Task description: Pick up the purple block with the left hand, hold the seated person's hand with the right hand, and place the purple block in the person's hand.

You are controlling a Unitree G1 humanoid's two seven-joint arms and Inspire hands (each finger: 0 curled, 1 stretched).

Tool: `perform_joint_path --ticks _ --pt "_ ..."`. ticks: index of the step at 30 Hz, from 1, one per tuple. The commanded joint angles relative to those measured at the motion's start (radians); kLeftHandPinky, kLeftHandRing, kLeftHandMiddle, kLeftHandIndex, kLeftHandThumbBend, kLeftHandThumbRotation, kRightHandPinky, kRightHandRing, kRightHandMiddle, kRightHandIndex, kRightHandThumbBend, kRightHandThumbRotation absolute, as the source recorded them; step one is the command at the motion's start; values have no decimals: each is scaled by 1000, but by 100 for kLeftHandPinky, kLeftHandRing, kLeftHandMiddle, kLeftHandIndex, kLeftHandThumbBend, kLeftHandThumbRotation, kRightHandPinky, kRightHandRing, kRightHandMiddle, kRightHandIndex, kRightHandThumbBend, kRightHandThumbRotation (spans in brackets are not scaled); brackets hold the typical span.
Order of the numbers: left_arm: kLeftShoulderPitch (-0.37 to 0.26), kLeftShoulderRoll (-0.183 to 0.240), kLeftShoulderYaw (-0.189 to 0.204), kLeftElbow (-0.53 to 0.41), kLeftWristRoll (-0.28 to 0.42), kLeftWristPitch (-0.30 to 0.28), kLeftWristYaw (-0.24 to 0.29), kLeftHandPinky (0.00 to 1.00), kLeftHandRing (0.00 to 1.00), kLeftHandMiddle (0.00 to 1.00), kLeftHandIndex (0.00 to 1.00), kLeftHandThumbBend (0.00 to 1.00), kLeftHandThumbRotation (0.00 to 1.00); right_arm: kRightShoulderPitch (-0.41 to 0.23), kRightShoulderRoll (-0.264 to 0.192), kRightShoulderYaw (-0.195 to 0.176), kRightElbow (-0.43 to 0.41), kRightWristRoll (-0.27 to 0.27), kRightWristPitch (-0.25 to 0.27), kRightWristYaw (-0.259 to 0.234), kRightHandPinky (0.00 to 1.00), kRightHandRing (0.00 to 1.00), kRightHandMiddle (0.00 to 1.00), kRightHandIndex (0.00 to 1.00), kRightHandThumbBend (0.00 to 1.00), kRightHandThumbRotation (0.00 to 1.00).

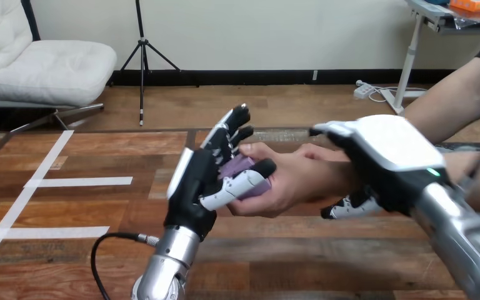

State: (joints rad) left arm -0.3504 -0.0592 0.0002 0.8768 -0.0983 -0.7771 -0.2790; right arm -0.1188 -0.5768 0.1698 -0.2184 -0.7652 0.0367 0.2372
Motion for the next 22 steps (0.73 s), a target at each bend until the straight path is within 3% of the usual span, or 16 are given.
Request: perform_joint_path --ticks 1,7,9,17,22 --pt "-5 -23 25 -24 -38 -75 -15 74 82 85 83 89 40 60 50 -85 -113 51 -26 -102 83 86 86 84 76 17" --pt "16 -24 39 -18 -51 -167 -25 72 79 83 82 81 40 155 102 -117 -137 101 -102 -237 82 85 85 83 68 21" --pt "24 -20 40 -17 -41 -200 -15 71 79 83 81 79 41 183 122 -121 -123 112 -152 -306 81 85 84 83 66 23" --pt "62 -12 40 -39 -41 -263 -9 70 77 81 81 75 46 240 199 -110 -46 117 -309 -531 76 83 83 81 56 33" --pt "85 -9 38 -53 -52 -286 -15 70 77 81 81 73 48 256 235 -97 2 114 -380 -621 72 82 83 81 53 40"
